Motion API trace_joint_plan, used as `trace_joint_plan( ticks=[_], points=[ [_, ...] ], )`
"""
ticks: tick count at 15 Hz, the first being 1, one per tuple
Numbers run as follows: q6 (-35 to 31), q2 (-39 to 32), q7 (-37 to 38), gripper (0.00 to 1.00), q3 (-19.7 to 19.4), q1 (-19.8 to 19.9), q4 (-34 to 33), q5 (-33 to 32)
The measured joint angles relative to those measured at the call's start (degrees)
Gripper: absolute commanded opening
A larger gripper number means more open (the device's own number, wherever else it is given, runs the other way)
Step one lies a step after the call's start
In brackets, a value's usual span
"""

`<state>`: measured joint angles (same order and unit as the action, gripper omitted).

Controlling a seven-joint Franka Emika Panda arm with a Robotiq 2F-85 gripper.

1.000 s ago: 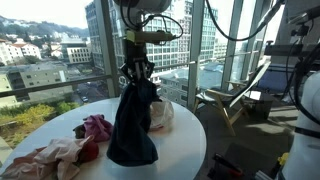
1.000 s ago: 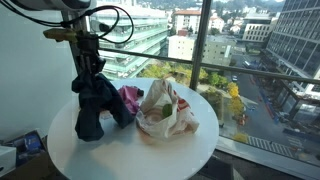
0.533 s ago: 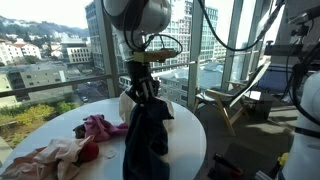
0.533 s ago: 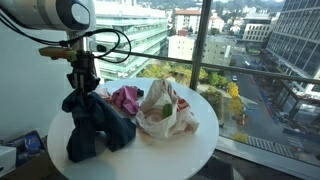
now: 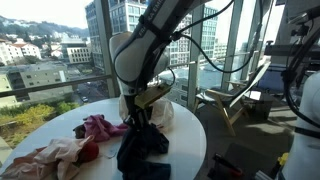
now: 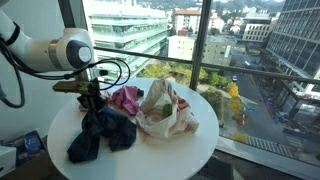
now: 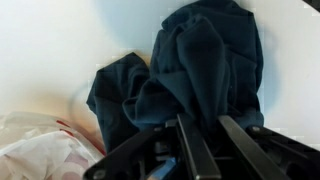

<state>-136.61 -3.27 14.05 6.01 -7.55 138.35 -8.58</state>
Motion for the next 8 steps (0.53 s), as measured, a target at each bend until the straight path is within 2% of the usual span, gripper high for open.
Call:
trace_joint_plan(
  ticks=[1,3,5,8],
  points=[
    [-2.8,-0.8,0.0,0.05,0.0,0.0,0.7,0.0],
    [-6.0,-2.0,0.1,0.45,0.0,0.0,1.7,0.9],
    [-7.6,-2.6,-0.5,0.57,0.0,0.0,2.4,3.5],
    [-10.8,-2.6,-1.0,0.82,0.1,0.0,3.8,5.8]
  ],
)
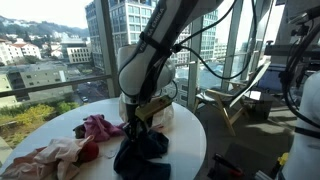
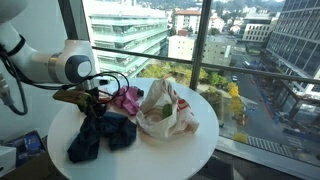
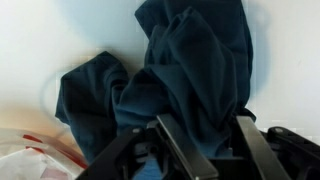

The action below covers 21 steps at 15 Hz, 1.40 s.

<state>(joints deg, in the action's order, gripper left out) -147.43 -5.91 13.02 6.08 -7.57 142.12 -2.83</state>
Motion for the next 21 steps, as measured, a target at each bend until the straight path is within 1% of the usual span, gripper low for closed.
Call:
trace_joint_plan(
  ticks=[2,3,8,12,16,21],
  points=[
    [-2.5,0.0,0.0,0.95,0.0,-0.1,1.0,0.0],
    [-3.2,-0.1,0.0,1.00,0.0,-0.1,1.4,0.0],
    [-5.5,-2.3,0.0,1.00,0.0,-0.4,2.1,-1.8],
    [-5.7,-6.8,0.1,1.00,-0.2,-0.9,0.5,-3.7],
    [-5.9,-10.8,-0.6,1.00,0.1,-1.2,-1.9,-3.1],
    [-5.8,-11.1,-1.0,1.00,0.2,-1.4,-2.6,-2.6]
  ],
)
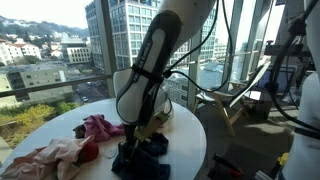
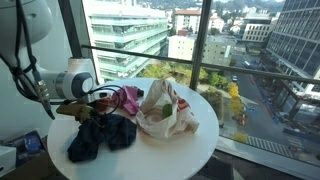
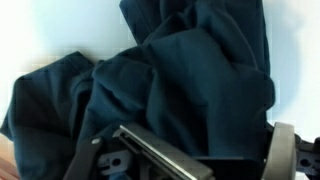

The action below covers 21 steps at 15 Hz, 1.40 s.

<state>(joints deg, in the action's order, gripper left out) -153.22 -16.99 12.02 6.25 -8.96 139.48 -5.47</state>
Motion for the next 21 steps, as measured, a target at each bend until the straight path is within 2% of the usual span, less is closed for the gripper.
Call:
trace_joint_plan(
  ticks=[8,9,10,19,20,21],
  points=[
    [-1.6,-4.4,-0.1,1.00,-1.5,-0.1,0.5,0.0],
    [-2.4,-5.3,-0.1,0.75,-1.5,-0.3,0.4,-0.1],
    [-3.4,-6.0,-0.2,0.75,-1.6,-0.5,0.4,-0.2],
    [-3.3,-6.2,-0.3,0.07,-2.3,-1.7,0.4,-0.4],
    [-2.8,-6.1,-0.3,0.02,-2.3,-1.7,0.4,-0.4],
    [-2.4,-5.9,-0.3,0.05,-2.4,-1.7,0.4,-0.4]
  ],
)
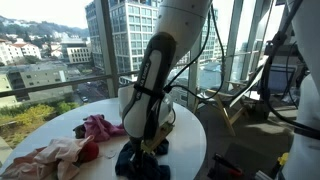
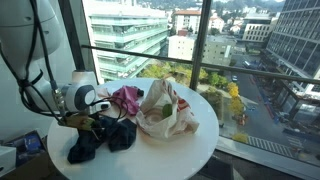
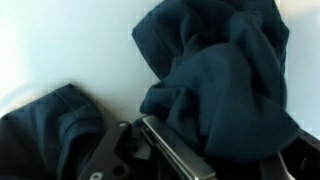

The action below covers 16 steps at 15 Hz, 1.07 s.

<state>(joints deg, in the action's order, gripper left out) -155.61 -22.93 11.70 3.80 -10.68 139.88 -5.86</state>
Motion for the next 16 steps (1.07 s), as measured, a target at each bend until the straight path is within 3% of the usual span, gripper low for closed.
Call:
trace_joint_plan(
  ticks=[4,8,12,16],
  points=[
    [2.1,1.8,0.0,0.05,-1.3,0.1,0.0,0.0],
    [1.8,6.5,1.4,0.05,-5.0,0.2,0.0,-1.8],
    [0.0,11.9,6.1,0.05,-9.7,0.8,-0.3,-7.5],
    [0.2,15.4,10.1,0.05,-11.8,3.0,-3.1,-11.9]
  ],
)
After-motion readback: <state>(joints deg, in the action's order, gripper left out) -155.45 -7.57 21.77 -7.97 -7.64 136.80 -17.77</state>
